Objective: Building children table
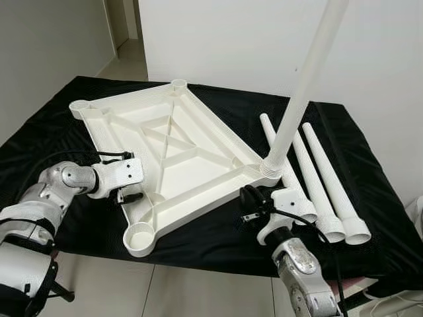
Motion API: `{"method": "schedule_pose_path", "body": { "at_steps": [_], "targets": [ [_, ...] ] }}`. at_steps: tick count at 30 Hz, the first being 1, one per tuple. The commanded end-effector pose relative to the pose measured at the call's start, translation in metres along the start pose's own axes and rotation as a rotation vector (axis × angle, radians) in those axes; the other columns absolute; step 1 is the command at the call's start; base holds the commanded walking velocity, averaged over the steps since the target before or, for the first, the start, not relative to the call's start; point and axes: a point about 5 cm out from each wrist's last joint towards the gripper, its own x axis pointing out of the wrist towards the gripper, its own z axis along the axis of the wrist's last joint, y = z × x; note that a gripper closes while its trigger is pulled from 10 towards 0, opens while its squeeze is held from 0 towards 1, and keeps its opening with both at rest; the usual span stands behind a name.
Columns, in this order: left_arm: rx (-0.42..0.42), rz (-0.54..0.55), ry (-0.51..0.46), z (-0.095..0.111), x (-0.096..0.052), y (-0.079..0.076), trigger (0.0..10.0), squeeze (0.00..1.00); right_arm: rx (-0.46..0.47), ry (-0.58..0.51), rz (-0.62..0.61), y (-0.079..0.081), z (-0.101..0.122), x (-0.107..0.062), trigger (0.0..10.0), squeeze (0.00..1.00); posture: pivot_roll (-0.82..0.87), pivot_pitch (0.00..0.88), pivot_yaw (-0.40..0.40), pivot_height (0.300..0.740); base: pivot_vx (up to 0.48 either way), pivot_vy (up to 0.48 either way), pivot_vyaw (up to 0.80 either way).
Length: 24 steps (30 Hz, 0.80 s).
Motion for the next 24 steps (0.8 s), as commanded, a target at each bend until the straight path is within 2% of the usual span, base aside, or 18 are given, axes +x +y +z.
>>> {"method": "schedule_pose_path", "body": {
  "at_steps": [1, 7, 10, 16, 19, 24],
  "targets": [
    [0.018, -0.045, 0.004, 0.001, 0.0025, -0.0025, 10.0, 0.0, -0.011, 0.011, -0.005, -0.0004, -0.0032, -0.0021, 10.0, 0.0, -0.09, 0.0, 0.019, 0.74, 0.0, 0.0, 0.0],
    [0.088, -0.091, -0.02, 0.0072, 0.0074, -0.0052, 10.0, 0.0, -0.01, 0.014, -0.002, -0.0002, -0.0039, -0.0026, 10.0, 0.0, -0.09, 0.0, 0.017, 0.74, 0.0, 0.0, 0.0],
    [0.094, -0.102, -0.018, 0.0071, 0.0077, -0.0057, 10.0, 0.0, -0.01, 0.014, -0.002, -0.0002, -0.0038, -0.0025, 10.0, 0.0, -0.08, 0.0, 0.017, 0.74, 0.0, 0.0, 0.0],
    [0.193, -0.205, 0.015, 0.0099, 0.0092, -0.0076, 10.0, 0.0, -0.011, 0.02, -0.005, -0.0009, -0.0048, -0.0043, 10.0, 0.0, -0.08, 0.0, 0.019, 0.74, 0.0, 0.0, 0.0],
    [0.205, -0.219, 0.026, 0.0101, 0.0083, -0.0064, 10.0, 0.0, -0.011, 0.022, -0.005, -0.0008, -0.005, -0.0051, 10.0, 0.0, -0.08, 0.014, 0.024, 0.74, 0.0, 0.0, 0.0],
    [0.188, -0.322, 0.044, 0.0103, 0.0049, -0.0048, 10.0, 0.0, -0.012, 0.026, -0.011, -0.0006, -0.005, -0.0068, 10.0, 0.0, -0.09, 0.027, 0.039, 0.74, 0.0, 0.0, 0.0]
  ]
}}
